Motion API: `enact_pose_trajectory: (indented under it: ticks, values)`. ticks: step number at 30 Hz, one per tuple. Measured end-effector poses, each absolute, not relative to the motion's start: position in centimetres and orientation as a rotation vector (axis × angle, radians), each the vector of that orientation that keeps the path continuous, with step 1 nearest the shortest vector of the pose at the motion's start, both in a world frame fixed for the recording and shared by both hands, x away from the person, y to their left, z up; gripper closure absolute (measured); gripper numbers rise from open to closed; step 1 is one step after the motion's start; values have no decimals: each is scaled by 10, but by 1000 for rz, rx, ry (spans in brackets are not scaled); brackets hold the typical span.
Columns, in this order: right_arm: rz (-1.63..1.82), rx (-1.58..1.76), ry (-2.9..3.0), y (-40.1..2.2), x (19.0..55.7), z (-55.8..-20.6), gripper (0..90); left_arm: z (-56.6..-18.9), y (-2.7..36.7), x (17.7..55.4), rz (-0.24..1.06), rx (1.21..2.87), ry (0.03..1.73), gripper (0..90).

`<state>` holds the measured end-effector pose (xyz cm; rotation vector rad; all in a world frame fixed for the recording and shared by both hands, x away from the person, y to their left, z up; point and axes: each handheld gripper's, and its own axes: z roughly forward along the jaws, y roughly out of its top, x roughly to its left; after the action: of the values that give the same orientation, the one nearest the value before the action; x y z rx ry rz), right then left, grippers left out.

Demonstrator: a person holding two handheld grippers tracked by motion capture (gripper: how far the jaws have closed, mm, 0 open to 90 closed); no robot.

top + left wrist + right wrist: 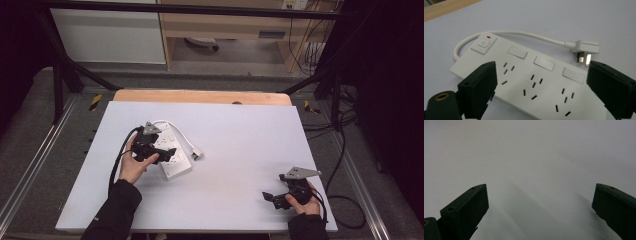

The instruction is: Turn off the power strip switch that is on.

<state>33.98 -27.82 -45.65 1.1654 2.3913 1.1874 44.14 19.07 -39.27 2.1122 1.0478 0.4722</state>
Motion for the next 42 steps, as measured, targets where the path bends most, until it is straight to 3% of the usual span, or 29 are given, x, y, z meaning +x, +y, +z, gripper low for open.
enact_pose_trajectory:
  ticks: [10,42]
  values:
    - [1186,1166,2391,-278,340,-457,13,-393,187,446,499,2116,1057,143]
    - [1175,1164,2397,-278,340,-457,13,-401,178,461,495,2107,1080,455]
